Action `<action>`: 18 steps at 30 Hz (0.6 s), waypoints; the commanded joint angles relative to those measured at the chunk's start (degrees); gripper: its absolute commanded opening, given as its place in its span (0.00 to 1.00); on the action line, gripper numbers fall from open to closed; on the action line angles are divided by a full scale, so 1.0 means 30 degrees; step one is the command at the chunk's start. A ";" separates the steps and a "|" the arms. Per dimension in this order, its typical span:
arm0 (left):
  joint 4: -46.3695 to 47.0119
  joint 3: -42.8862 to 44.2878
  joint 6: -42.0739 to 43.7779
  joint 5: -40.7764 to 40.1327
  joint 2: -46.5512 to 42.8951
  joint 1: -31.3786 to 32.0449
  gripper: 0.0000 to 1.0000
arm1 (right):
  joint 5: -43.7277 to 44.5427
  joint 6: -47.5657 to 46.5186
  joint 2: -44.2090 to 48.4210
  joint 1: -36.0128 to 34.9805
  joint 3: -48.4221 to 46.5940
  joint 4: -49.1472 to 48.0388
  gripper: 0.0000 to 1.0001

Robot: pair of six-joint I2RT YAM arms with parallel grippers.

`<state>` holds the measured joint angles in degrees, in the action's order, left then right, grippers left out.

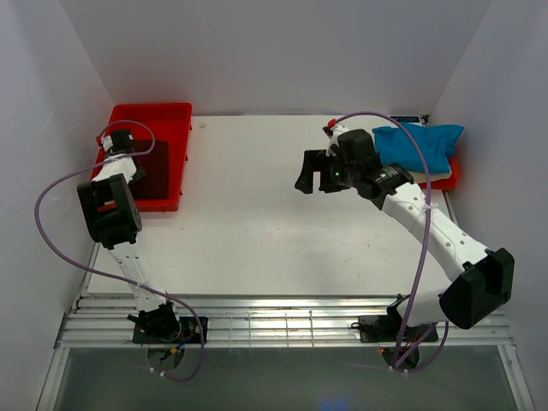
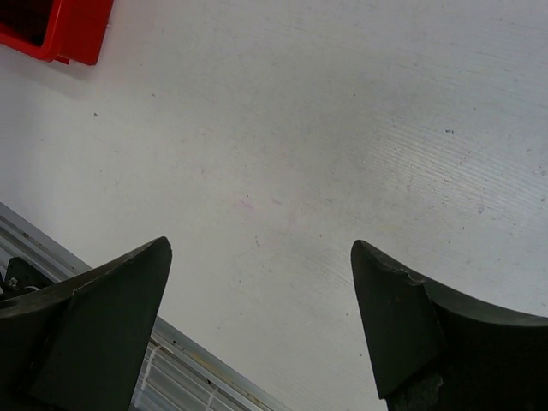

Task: Fold and stack the t-shirts
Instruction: Grab the tshirt from the pile

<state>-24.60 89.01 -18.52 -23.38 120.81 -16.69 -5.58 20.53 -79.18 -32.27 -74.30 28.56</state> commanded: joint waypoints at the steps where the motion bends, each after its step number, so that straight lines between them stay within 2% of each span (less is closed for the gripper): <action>1: 0.0875 0.0271 0.0139 -0.0733 0.0771 -0.0121 0.59 | -0.0277 0.0128 0.0845 -0.0024 -0.0135 -0.0232 0.91; 5: 0.1344 0.0066 0.0140 -0.0090 0.1386 -0.0121 0.58 | -0.0394 0.0245 0.0787 -0.0053 0.0070 -0.0260 0.91; 6: 0.1316 0.0008 0.0110 0.0114 0.1563 -0.0121 0.44 | -0.0481 0.0332 0.0787 -0.0053 0.0099 -0.0290 0.91; 8: 0.1286 -0.0226 0.0110 0.0495 0.1856 -0.0121 0.06 | -0.0628 0.0420 0.0757 -0.0053 0.0187 -0.0494 0.91; 9: 0.1286 -0.0691 0.0052 0.0555 0.1857 -0.0063 0.00 | -0.0687 0.0421 0.0757 -0.0053 0.0187 -0.0524 0.91; 13: 0.1987 -0.2626 -0.0592 0.1169 -0.0011 0.0200 0.00 | -0.0775 0.0391 0.0582 -0.0053 0.0129 -0.0700 0.91; 15: 0.2484 -0.3155 -0.0448 0.1171 -0.2258 0.0783 0.00 | -0.0863 0.0362 0.0319 -0.0083 0.0129 -0.0729 0.91; 18: 0.1411 -0.2428 -0.0095 0.1550 -0.4694 0.1603 0.00 | -0.1214 0.0391 -0.0091 -0.0053 0.0362 -0.1021 0.92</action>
<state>-15.90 81.10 -19.09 -22.15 116.29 -15.25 -7.57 21.28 -78.50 -32.27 -74.08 28.34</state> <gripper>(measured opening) 0.022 0.914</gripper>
